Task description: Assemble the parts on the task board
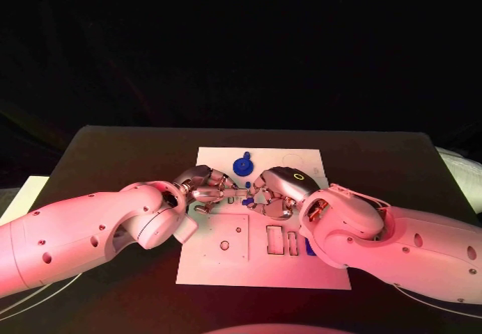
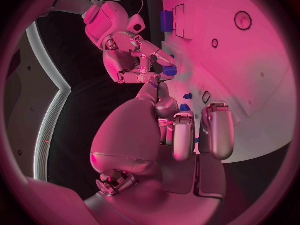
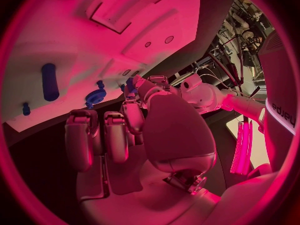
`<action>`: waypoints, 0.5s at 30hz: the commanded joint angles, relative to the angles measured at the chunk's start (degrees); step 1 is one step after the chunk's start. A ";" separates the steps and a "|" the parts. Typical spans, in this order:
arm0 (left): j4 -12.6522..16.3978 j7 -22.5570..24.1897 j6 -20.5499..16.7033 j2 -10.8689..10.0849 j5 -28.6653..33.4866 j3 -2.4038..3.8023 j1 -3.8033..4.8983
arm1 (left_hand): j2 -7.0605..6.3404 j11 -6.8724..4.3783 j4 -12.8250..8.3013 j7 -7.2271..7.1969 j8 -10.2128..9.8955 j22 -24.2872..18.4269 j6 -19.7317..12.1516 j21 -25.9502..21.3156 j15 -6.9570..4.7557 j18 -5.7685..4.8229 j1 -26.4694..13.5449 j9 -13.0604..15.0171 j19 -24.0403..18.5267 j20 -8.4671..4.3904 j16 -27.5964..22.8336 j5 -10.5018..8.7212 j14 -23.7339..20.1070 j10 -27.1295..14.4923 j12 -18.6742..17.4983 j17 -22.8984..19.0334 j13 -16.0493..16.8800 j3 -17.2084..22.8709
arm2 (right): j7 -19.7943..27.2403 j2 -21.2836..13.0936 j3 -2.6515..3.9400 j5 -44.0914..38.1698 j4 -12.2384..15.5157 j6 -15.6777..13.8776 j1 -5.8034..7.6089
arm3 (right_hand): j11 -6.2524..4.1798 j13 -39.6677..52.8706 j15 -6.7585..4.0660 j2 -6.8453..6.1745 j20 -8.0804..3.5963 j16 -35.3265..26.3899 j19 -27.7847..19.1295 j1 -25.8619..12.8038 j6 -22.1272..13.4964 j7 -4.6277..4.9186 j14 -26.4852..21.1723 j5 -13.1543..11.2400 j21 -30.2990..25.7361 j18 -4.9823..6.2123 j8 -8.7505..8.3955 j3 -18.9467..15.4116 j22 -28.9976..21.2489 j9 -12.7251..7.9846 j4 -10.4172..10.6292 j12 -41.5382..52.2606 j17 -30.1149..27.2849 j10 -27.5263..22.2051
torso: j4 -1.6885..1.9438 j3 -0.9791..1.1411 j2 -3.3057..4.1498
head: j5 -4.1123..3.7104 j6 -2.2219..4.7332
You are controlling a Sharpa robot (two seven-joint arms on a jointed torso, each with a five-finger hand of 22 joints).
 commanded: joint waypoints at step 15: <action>0.32 -0.71 3.47 0.24 -1.59 0.02 0.00 | -0.51 0.20 -1.26 0.05 0.52 5.56 -0.22 -0.25 -0.07 -0.61 2.01 0.27 1.37 -0.16 0.18 0.15 5.92 0.38 0.08 15.07 0.52 0.03 | -1.81 0.10 0.13 -1.43 0.52 -0.31 0.06 | -1.11 1.38 -0.54 0.04 -0.23 0.10 2.30 -0.56 1.18 -1.11 5.24 0.43 0.24 -0.35 1.24 -0.15 7.05 1.29 0.24 -0.24 11.80 0.74 | -0.04 0.06 -0.01 | 0.10 -0.29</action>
